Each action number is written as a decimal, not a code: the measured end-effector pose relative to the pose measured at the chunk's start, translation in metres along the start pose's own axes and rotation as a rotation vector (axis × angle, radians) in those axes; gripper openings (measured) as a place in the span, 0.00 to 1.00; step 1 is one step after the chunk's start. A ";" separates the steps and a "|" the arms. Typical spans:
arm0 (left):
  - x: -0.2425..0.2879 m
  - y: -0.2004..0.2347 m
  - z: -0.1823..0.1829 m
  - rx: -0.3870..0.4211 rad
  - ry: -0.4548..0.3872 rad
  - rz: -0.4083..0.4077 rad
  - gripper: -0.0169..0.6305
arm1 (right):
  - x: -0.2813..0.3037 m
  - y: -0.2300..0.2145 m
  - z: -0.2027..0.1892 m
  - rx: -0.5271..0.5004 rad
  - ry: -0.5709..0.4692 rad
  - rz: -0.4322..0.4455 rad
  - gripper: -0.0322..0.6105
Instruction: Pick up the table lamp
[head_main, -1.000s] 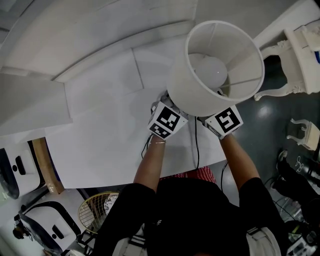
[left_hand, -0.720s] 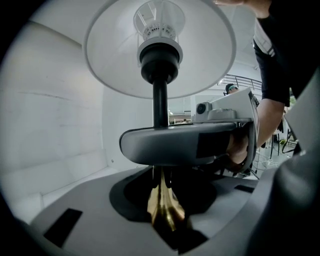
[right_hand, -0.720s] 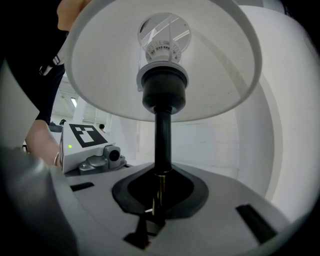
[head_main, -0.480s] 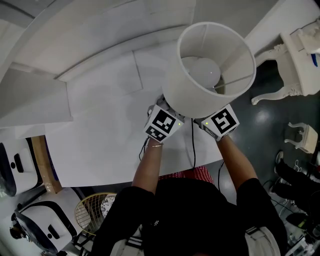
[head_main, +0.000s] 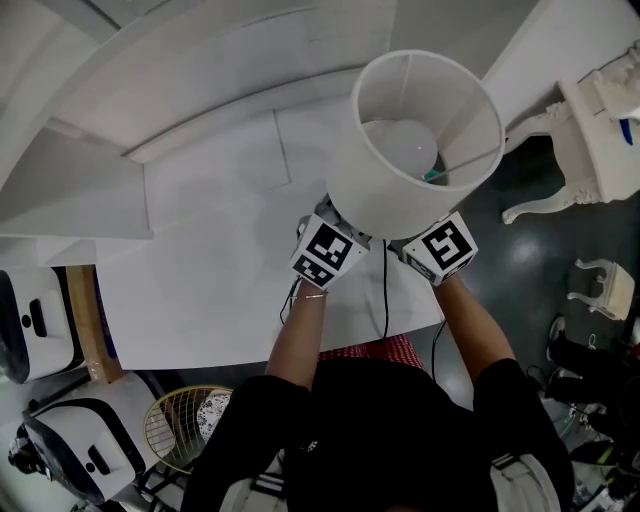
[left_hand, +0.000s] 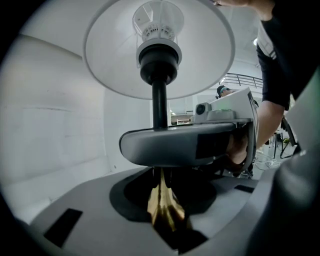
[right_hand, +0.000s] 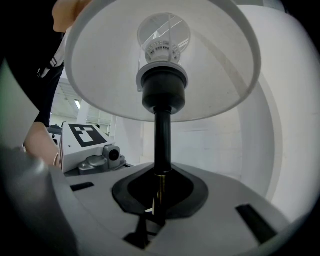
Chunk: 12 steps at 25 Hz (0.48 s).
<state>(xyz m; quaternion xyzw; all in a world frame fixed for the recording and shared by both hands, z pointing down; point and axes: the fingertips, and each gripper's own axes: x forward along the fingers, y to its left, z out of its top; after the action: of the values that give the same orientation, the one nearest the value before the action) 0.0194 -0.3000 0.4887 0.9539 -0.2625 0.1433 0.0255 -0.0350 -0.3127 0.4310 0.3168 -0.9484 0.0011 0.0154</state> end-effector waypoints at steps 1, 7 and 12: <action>-0.001 -0.001 0.002 0.000 0.000 0.002 0.21 | -0.001 0.001 0.002 -0.001 -0.001 0.002 0.12; -0.005 -0.005 0.015 0.009 -0.007 0.008 0.20 | -0.007 0.002 0.012 -0.003 0.001 0.000 0.12; -0.004 -0.010 0.024 0.016 -0.009 0.013 0.20 | -0.012 0.002 0.022 -0.005 -0.010 0.014 0.12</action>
<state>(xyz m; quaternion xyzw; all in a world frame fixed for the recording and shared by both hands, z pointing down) 0.0275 -0.2927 0.4646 0.9530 -0.2678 0.1410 0.0159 -0.0268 -0.3039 0.4087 0.3099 -0.9507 -0.0025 0.0114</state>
